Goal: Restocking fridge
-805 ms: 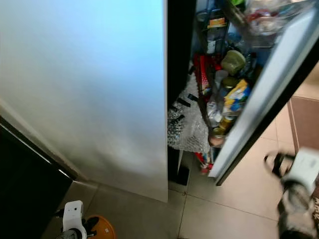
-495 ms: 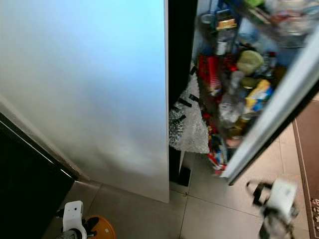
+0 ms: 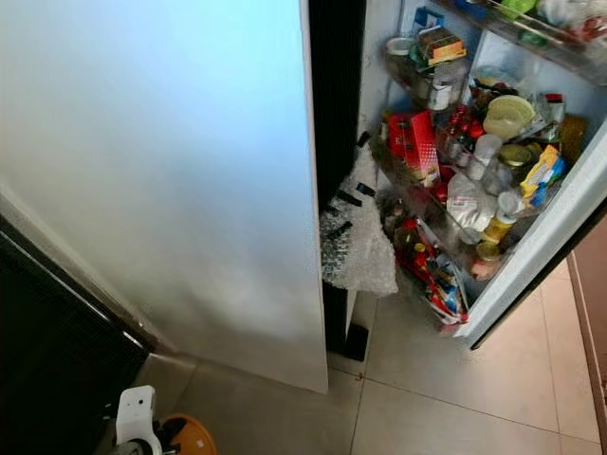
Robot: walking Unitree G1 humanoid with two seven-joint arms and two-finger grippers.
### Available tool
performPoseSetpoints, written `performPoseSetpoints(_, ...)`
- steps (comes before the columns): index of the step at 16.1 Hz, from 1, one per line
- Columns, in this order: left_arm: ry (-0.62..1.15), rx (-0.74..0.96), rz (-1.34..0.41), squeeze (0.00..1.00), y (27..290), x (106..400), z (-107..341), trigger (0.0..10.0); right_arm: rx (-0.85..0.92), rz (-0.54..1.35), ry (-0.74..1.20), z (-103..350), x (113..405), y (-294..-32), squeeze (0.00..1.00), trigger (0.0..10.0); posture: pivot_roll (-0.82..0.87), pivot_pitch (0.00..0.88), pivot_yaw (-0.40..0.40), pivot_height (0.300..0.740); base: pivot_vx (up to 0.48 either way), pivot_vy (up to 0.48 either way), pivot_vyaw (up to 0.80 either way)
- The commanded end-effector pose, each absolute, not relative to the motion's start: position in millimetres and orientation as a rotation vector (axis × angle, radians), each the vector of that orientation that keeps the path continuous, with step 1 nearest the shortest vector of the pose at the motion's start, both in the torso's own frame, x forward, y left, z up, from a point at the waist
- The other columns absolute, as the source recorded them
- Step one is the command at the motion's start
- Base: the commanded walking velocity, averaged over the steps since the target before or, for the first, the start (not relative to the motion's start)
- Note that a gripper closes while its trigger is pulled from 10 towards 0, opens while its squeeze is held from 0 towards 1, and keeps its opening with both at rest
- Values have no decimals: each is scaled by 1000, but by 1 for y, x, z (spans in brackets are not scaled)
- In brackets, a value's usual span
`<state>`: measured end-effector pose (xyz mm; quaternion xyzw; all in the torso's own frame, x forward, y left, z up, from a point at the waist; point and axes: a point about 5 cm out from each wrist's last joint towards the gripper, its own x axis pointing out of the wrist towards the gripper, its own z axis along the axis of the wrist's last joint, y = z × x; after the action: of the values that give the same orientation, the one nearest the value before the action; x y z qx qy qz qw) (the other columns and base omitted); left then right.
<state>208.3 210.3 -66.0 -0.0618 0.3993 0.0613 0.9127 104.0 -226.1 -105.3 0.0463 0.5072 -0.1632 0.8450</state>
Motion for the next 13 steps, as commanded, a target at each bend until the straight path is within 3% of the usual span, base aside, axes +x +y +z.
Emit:
performPoseSetpoints(1, 860, -94, 122, 0, 219, 199, -69, 10000, 114, -319, 1045, -105, 109, -217, 0, 10000, -48, 68, 107, 740, 0, 0, 0)
performPoseSetpoints(6, 862, -89, 108, 0, 217, 199, -70, 10000, 12, -160, 984, -98, 133, -210, 0, 10000, -35, 76, 86, 740, 0, 0, 0)
performPoseSetpoints(9, 870, -87, 111, 0, 216, 198, -71, 10000, -42, -123, 920, -90, 155, -209, 0, 10000, -37, 79, 79, 740, 0, -441, 0)
performPoseSetpoints(13, 876, -89, 103, 0, 213, 196, -72, 10000, -152, -72, 911, -89, 157, -209, 0, 10000, -29, 78, 71, 740, 0, -374, 0)
